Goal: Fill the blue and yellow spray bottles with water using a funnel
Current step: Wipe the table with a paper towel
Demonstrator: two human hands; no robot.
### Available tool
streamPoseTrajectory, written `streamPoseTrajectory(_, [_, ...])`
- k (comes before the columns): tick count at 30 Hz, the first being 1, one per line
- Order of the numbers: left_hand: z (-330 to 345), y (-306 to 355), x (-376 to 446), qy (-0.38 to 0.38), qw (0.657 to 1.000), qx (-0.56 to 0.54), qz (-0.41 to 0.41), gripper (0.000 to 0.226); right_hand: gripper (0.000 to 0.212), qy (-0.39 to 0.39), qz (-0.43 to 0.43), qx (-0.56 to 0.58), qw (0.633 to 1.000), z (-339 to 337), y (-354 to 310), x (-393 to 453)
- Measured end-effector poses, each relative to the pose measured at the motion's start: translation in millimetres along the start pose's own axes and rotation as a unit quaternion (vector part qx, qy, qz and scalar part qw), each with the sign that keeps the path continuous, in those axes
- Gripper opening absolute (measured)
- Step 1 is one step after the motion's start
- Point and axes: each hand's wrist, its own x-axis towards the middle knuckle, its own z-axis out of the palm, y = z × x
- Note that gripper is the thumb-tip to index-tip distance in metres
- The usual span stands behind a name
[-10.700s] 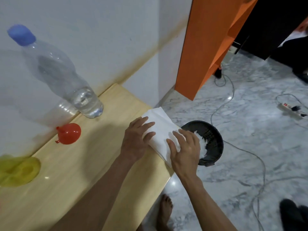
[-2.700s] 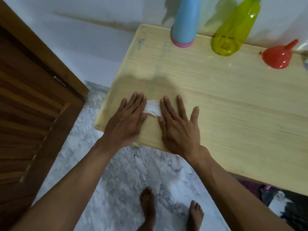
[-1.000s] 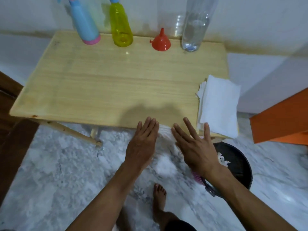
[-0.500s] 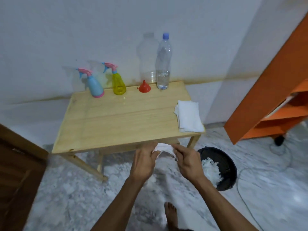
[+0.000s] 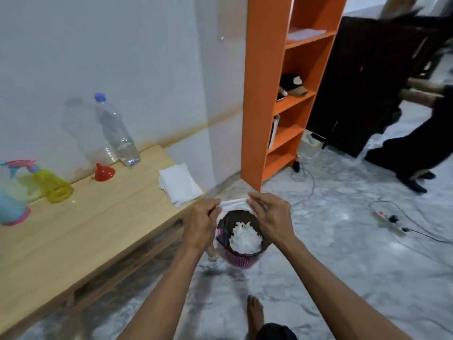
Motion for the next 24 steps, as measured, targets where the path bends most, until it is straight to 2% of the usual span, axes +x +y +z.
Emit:
streamPoseTrajectory(5, [55,7,36,-0.053,0.999,-0.004,0.013,0.015,0.012,0.062,0.058,-0.014,0.996,-28,45,20])
streamPoseTrajectory(9, [102,-6,73,-0.077,0.997,0.003,-0.007,0.01,0.011,0.065,0.09,-0.034,0.993,-18,87,52])
streamPoseTrajectory(14, [155,-34,124,-0.128,0.988,0.042,-0.072,0.014,0.012,0.042,0.166,-0.029,0.985,3,135,104])
streamPoseTrajectory(18, [189,-45,155,-0.131,0.983,0.09,-0.095,0.014,0.017,-0.033,0.22,-0.056,0.973,25,175,137])
streamPoseTrajectory(24, [228,-68,177,-0.148,0.97,0.096,-0.164,0.015,0.019,-0.056,0.274,-0.097,0.955,53,209,160])
